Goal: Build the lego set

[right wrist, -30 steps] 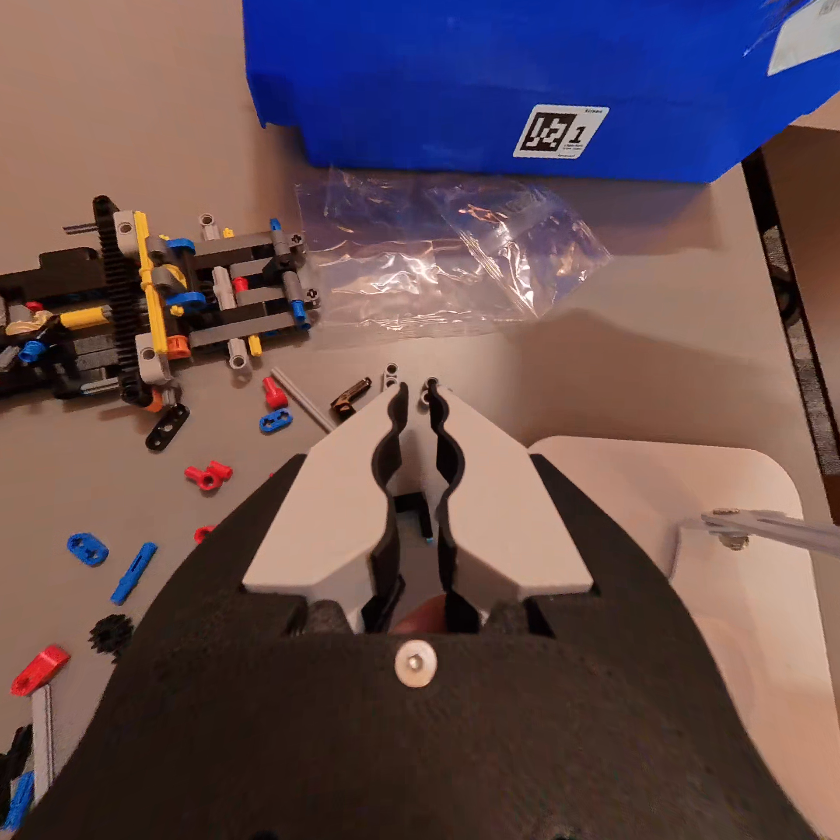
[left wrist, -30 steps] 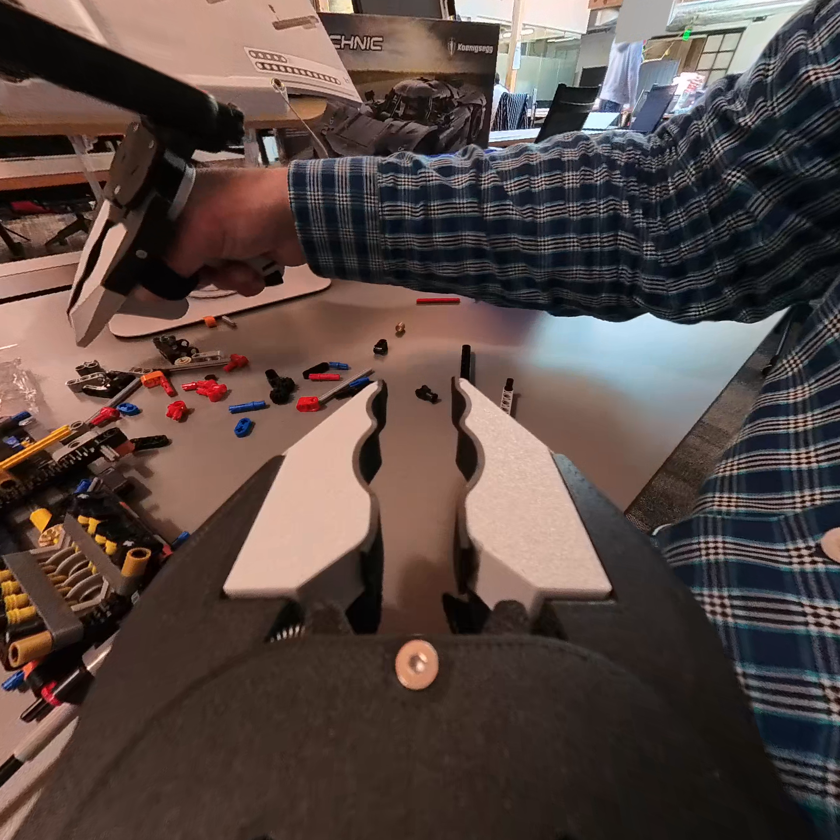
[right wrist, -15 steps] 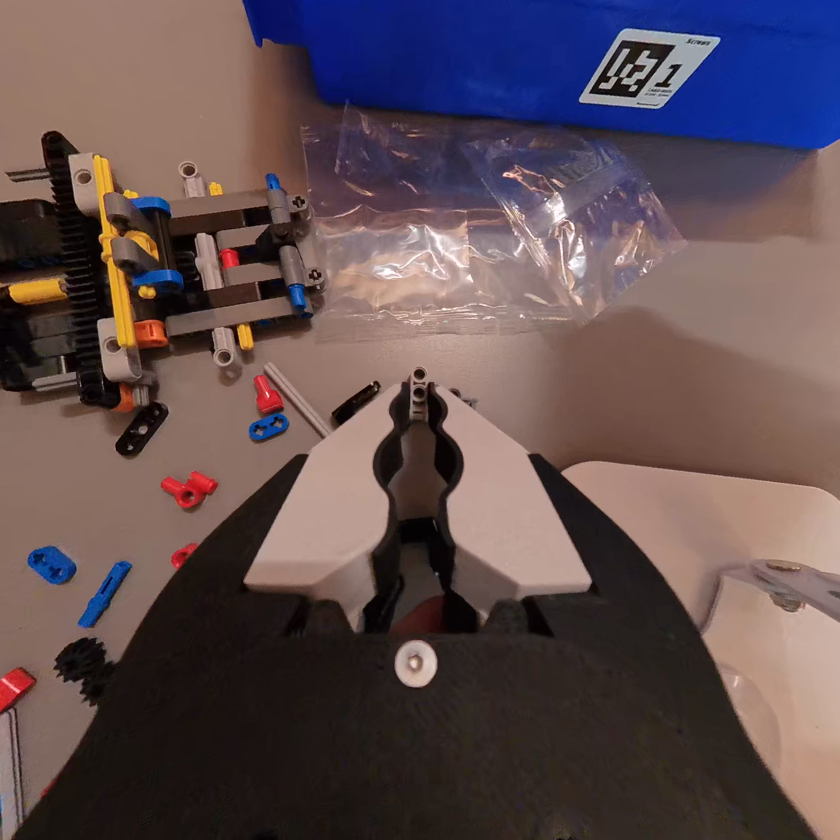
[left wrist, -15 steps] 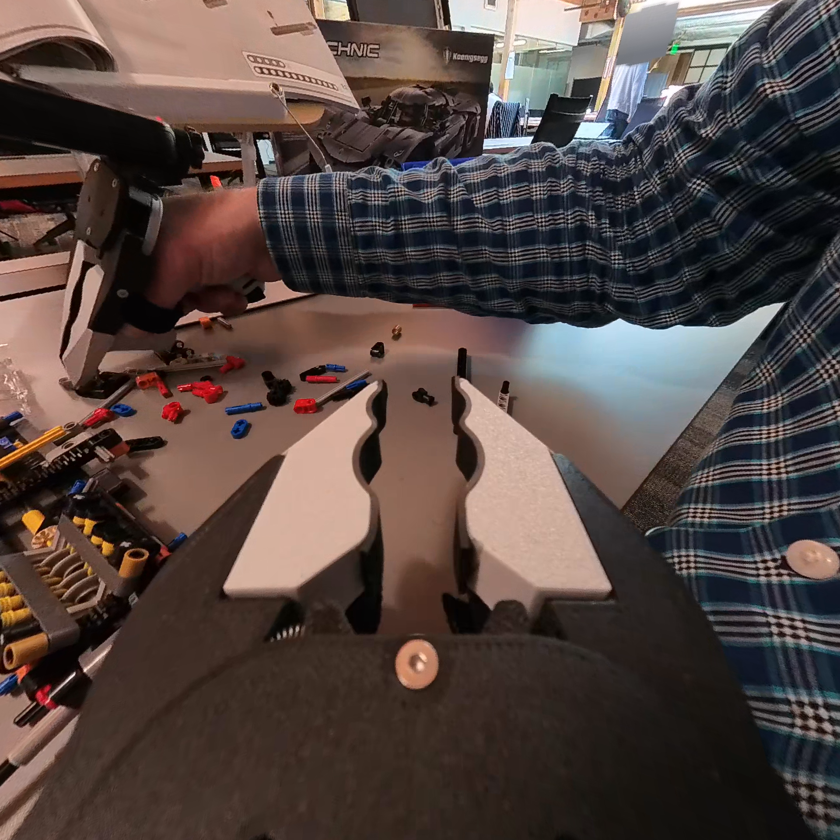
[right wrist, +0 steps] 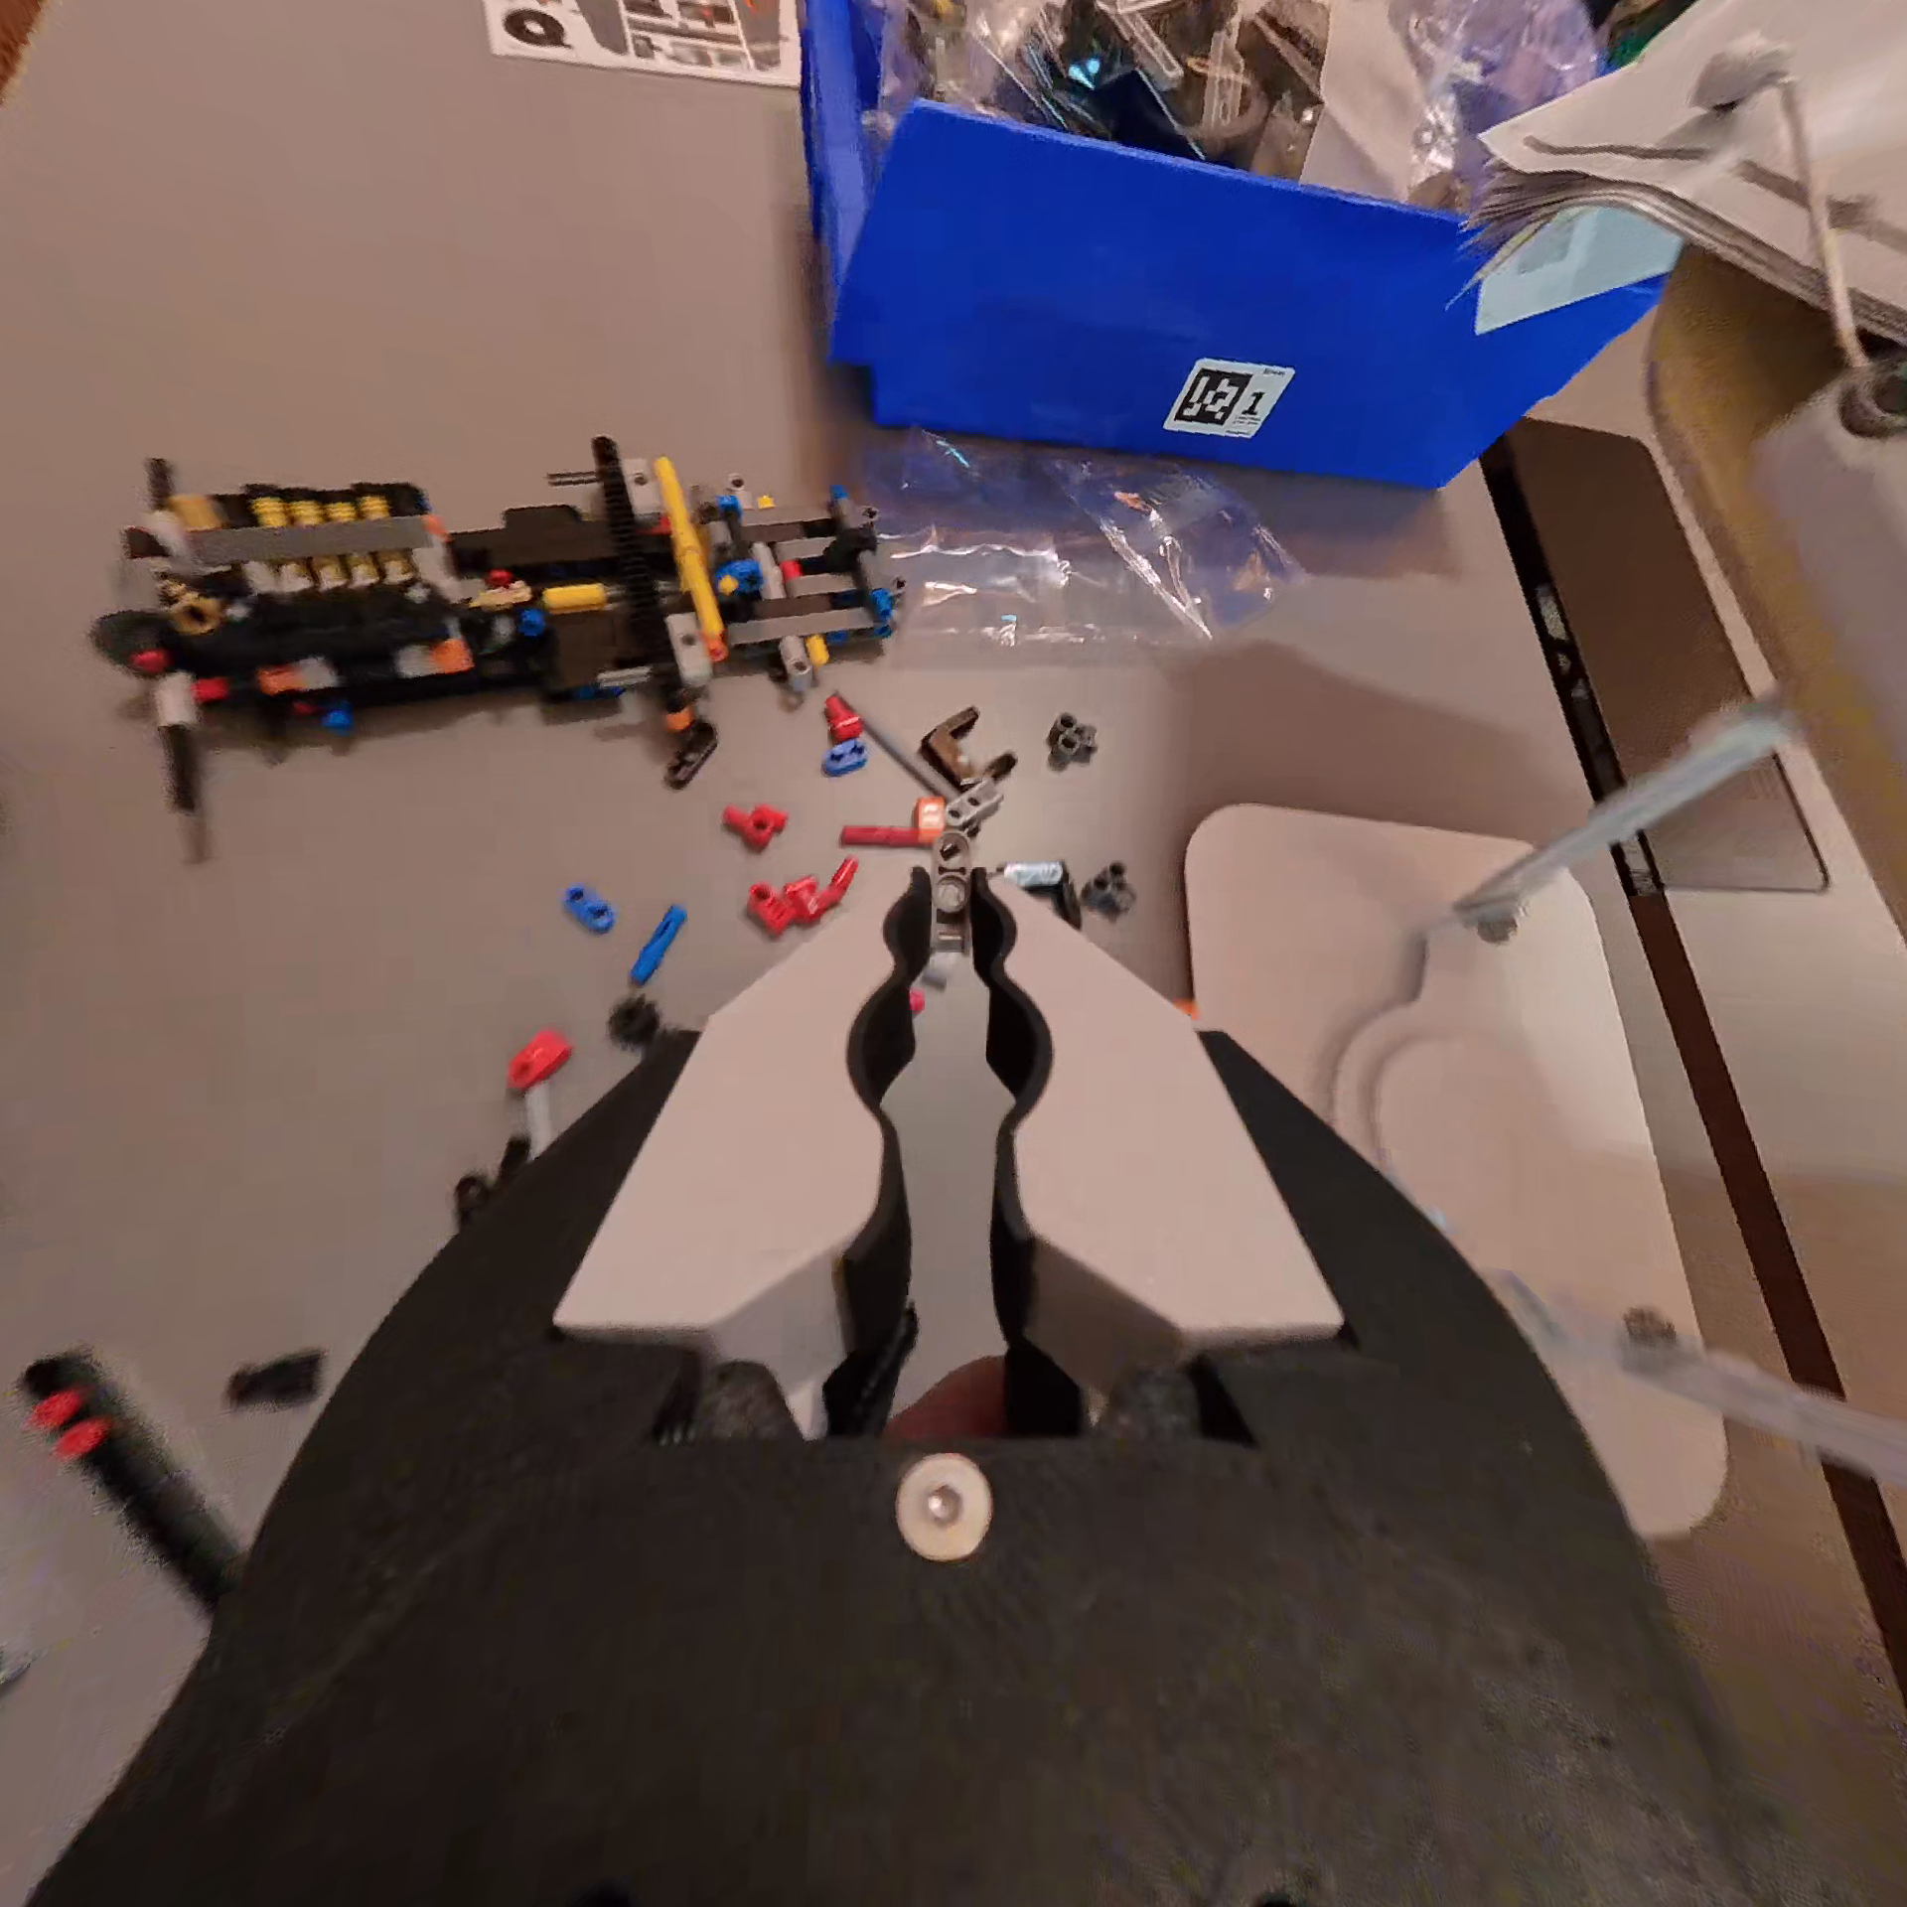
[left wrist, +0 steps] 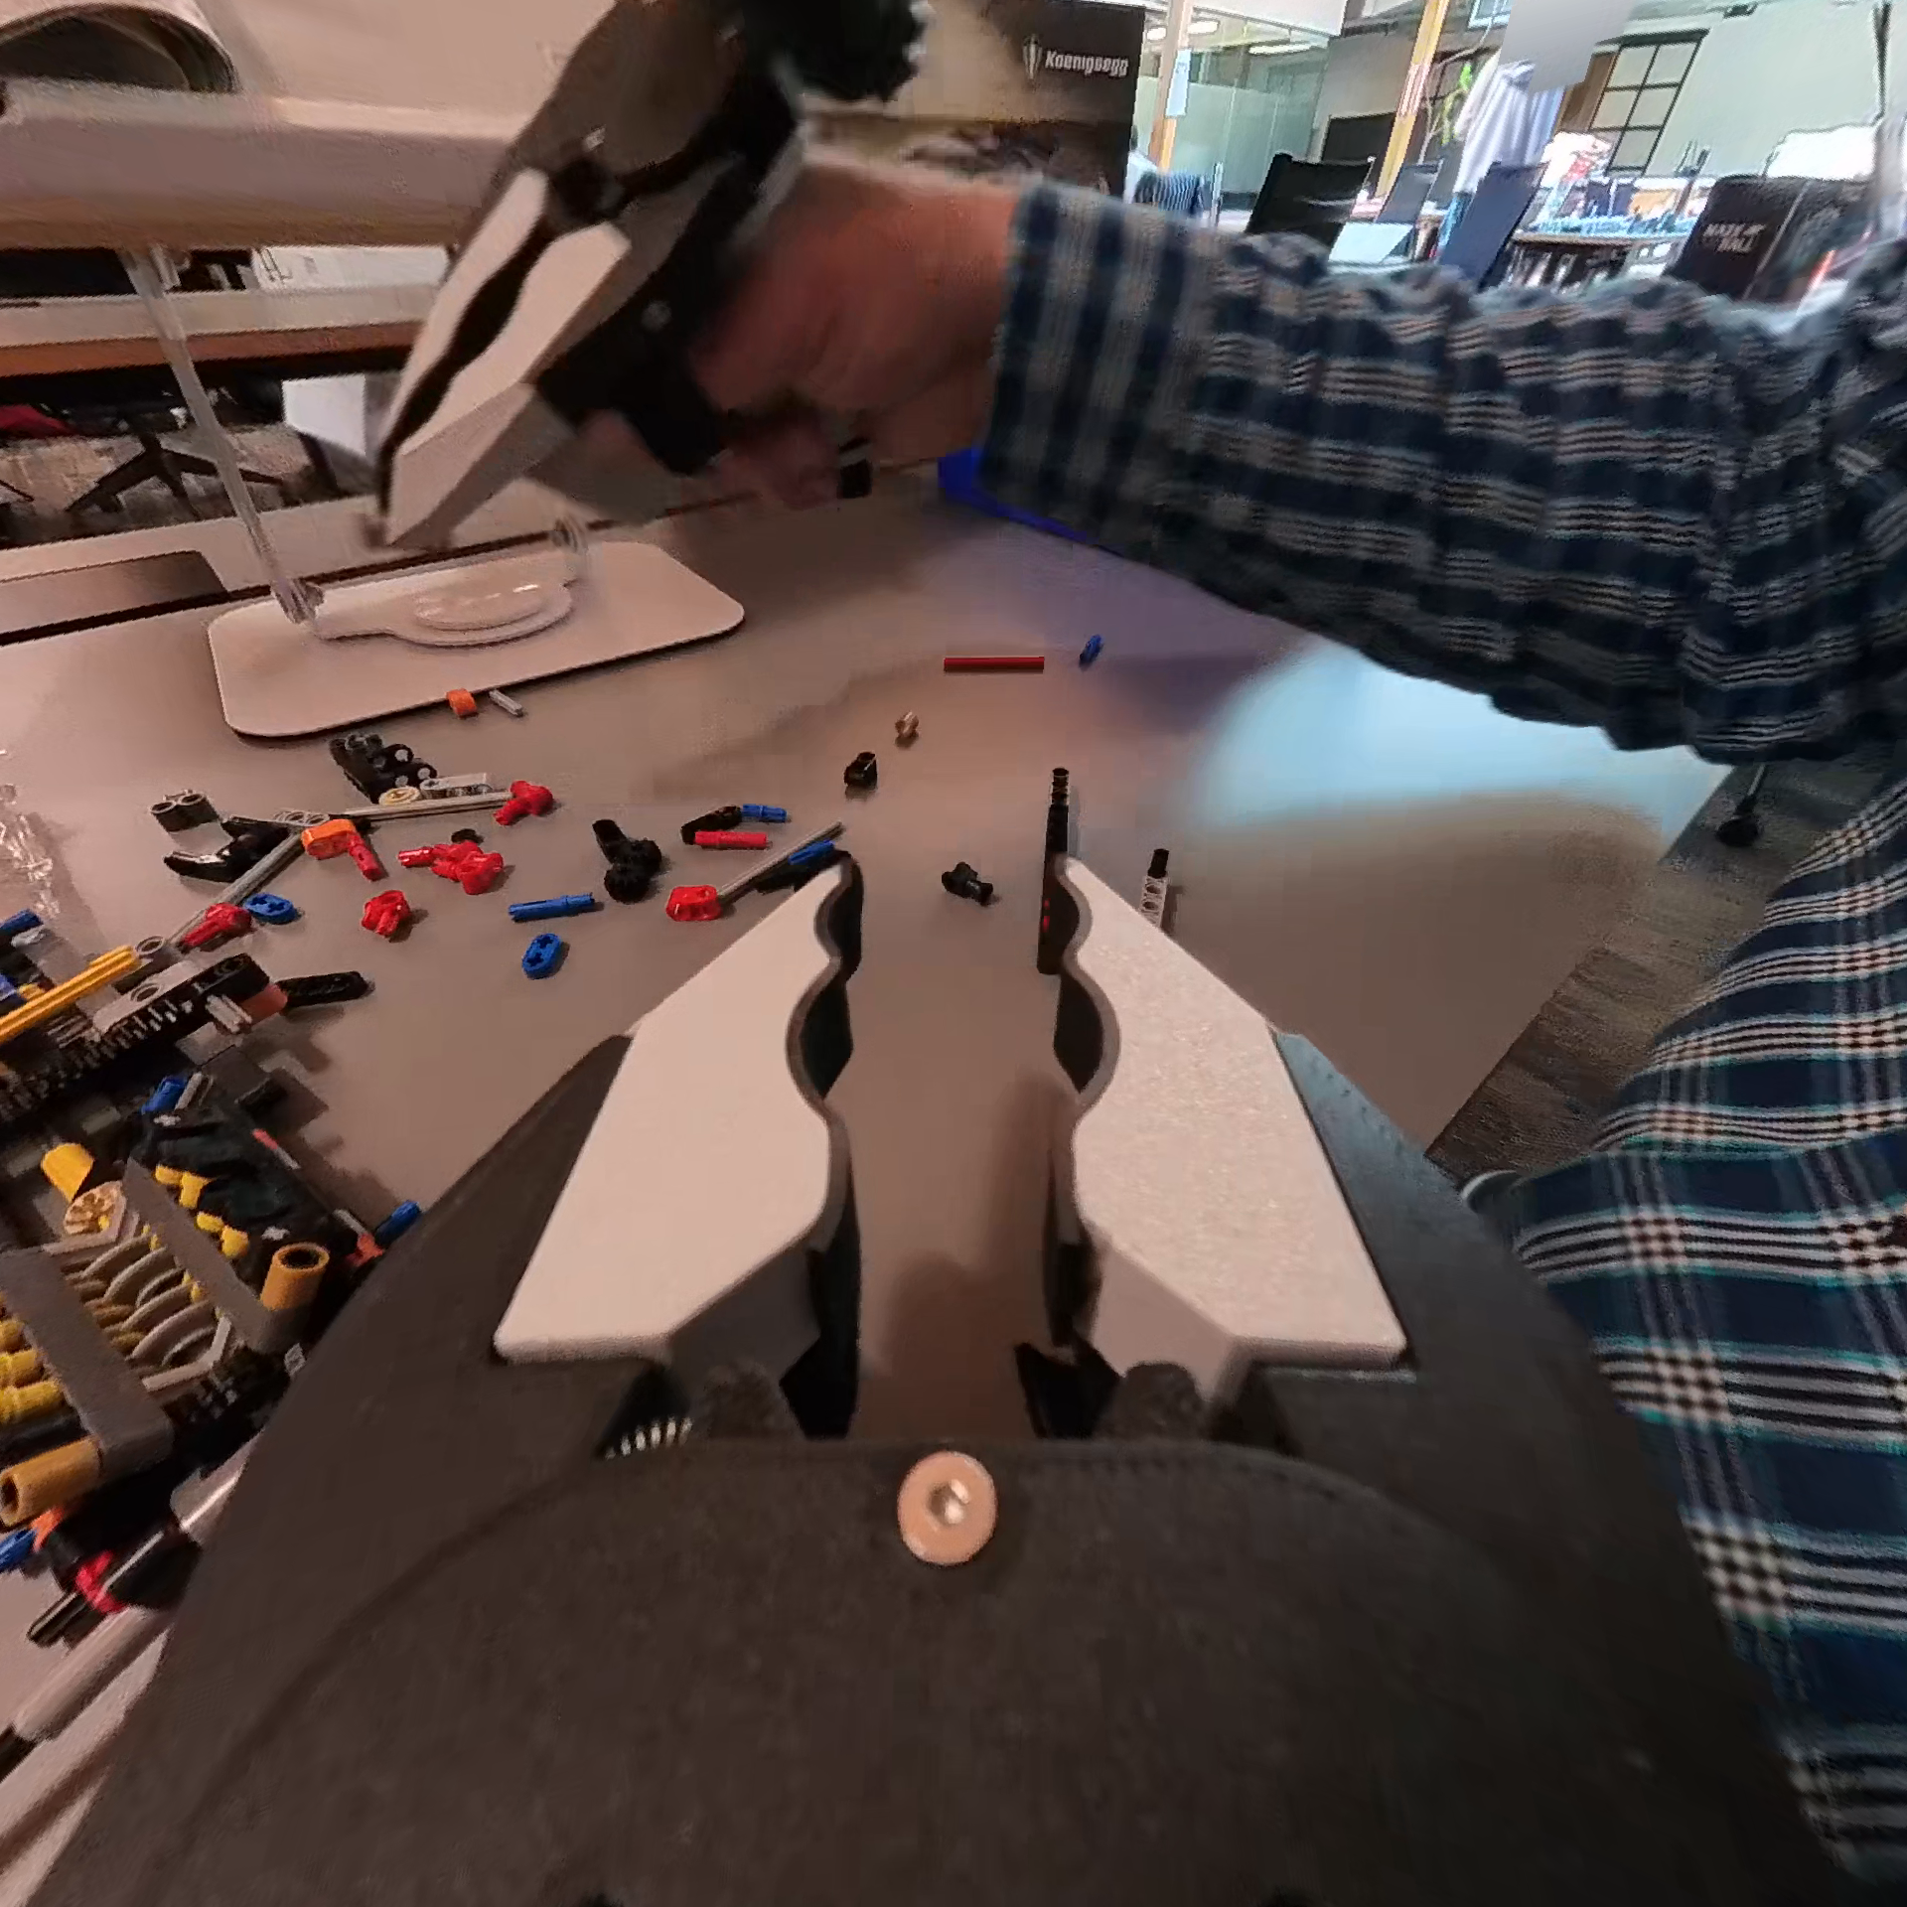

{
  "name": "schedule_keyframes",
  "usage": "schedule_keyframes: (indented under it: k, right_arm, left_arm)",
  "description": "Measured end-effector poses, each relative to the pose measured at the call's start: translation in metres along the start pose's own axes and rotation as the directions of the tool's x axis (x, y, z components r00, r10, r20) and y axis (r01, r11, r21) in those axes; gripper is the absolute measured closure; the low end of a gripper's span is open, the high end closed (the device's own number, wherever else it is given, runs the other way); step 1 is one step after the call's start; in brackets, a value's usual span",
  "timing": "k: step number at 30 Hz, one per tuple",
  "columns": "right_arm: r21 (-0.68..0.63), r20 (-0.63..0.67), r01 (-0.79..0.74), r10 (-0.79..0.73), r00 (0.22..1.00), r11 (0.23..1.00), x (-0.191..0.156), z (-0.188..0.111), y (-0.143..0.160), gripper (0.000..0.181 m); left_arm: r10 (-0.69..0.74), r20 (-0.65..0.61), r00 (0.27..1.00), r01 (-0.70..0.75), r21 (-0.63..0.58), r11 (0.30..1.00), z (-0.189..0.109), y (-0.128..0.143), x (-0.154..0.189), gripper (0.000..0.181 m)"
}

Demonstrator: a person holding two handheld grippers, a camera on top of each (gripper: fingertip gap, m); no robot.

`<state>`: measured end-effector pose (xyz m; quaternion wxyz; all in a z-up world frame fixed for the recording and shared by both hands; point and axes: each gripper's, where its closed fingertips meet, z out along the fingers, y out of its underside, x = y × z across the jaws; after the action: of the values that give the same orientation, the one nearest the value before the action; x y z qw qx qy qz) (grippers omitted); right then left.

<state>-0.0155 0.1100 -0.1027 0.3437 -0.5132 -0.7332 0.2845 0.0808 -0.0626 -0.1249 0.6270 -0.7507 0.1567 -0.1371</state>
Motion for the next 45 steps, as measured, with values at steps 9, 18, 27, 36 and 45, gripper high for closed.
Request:
schedule_keyframes:
  k: [9, 18, 27, 36, 45]
  right_arm:
    - [0.032, -0.038, -0.009, 0.010, 0.999, 0.999, -0.048, -0.095, 0.056, 0.176]
    - [0.082, -0.006, -0.009, 0.010, 1.000, 0.997, -0.077, -0.127, 0.096, 0.176]
    - [0.125, 0.129, 0.032, -0.049, 0.990, 0.992, -0.107, -0.121, 0.105, 0.176]
    - [0.113, 0.211, 0.105, -0.127, 0.969, 0.988, -0.130, -0.116, 0.114, 0.177]
    - [0.094, 0.314, 0.199, -0.219, 0.924, 0.975, -0.158, -0.111, 0.117, 0.176]
  left_arm:
    - [0.056, -0.088, 0.995, -0.069, -0.153, 0.986, 0.018, 0.014, 0.021, 0.127]
    - [0.108, -0.136, 0.985, -0.147, -0.319, 0.936, 0.039, 0.033, 0.042, 0.141]
    - [0.110, -0.141, 0.984, -0.159, -0.409, 0.899, 0.048, 0.045, 0.047, 0.144]
    - [0.102, -0.143, 0.985, -0.155, -0.441, 0.884, 0.052, 0.049, 0.049, 0.143]
    - [0.204, -0.152, 0.967, -0.249, -0.400, 0.882, 0.057, 0.031, 0.044, 0.145]
